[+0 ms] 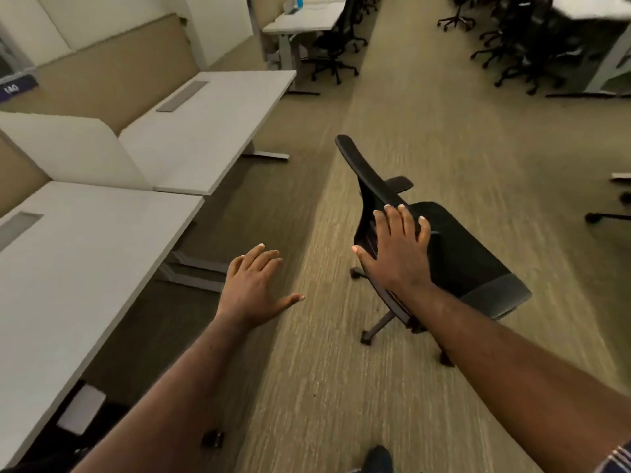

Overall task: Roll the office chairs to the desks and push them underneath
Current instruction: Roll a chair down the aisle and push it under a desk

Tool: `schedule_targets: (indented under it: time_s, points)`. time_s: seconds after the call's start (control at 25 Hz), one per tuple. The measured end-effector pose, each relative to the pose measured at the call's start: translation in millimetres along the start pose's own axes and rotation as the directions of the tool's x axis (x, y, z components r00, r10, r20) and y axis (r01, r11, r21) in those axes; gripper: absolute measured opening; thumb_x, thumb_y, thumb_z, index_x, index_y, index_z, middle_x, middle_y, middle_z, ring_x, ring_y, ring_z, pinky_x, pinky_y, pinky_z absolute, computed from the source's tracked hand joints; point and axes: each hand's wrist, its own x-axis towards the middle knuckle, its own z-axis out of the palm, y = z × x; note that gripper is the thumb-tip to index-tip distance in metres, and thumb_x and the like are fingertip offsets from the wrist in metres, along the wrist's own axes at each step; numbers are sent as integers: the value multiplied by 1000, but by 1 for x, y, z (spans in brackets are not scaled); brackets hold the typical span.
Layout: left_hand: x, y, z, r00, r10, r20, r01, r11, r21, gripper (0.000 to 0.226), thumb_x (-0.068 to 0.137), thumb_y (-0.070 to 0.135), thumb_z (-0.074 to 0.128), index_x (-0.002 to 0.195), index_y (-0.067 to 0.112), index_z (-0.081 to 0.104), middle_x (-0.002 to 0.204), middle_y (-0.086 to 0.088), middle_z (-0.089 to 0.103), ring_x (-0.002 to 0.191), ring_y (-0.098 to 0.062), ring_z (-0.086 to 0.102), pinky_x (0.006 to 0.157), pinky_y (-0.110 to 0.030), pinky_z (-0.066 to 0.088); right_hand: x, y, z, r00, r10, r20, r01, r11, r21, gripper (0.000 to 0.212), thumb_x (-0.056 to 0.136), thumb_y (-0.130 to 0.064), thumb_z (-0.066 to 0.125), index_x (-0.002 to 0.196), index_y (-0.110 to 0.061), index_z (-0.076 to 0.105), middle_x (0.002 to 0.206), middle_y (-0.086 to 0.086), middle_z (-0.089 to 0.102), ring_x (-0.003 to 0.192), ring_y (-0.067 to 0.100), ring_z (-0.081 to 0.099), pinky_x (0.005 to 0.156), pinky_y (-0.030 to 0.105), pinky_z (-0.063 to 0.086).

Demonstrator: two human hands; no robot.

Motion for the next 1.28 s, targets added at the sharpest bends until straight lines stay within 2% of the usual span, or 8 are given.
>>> schedule_targets:
  time_s: [0.16,0.44,0.72,0.84,1.0,1.16,1.28]
  points:
    - [60,8,-3,998,63,-23,-63,998,-20,93,78,87,39,144,22,44,156,1,36,150,-20,14,118,-47,14,35,31,0,992,116,47,-114,993,-39,84,92,-66,47,153,-12,25,160,15,24,149,33,14,117,62,12]
    - [186,3,1,971,230,67,-227,973,-51,104,74,89,30,154,22,25,163,-1,21,151,-19,6,121,-48,8,83,31,15,945,314,96,-309,949,-58,84,91,-73,36,147,-11,37,154,15,34,145,35,23,113,61,21]
    - [314,-10,23,876,478,60,-477,878,-36,105,74,87,40,153,21,24,164,-3,17,150,-23,8,118,-51,9,107,26,34,859,490,149,-477,871,-114,75,92,-73,32,136,-14,48,141,13,45,131,33,38,102,54,38]
    - [357,-7,33,824,558,94,-559,829,-23,111,70,93,33,154,21,23,165,-3,13,151,-23,3,119,-55,5,110,22,40,803,571,172,-548,820,-164,77,91,-75,31,135,-14,46,137,14,49,125,33,44,98,52,41]
    - [402,6,46,776,608,169,-618,787,4,110,69,97,15,152,26,27,163,0,20,151,-23,0,116,-60,-1,116,22,46,738,637,222,-605,771,-199,83,88,-81,26,132,-13,47,131,13,54,119,34,50,97,51,40]
    - [429,13,59,742,629,231,-641,767,-29,113,65,98,18,150,25,31,159,2,31,150,-23,7,117,-59,0,117,26,48,717,673,180,-644,739,-197,91,83,-88,23,122,-12,55,120,12,60,108,33,57,91,48,44]
    - [448,11,64,712,663,232,-670,740,-62,120,57,103,20,143,23,41,150,0,44,147,-24,20,120,-54,8,122,28,47,697,697,169,-665,716,-212,99,78,-94,21,115,-11,58,114,13,61,103,33,59,87,47,47]
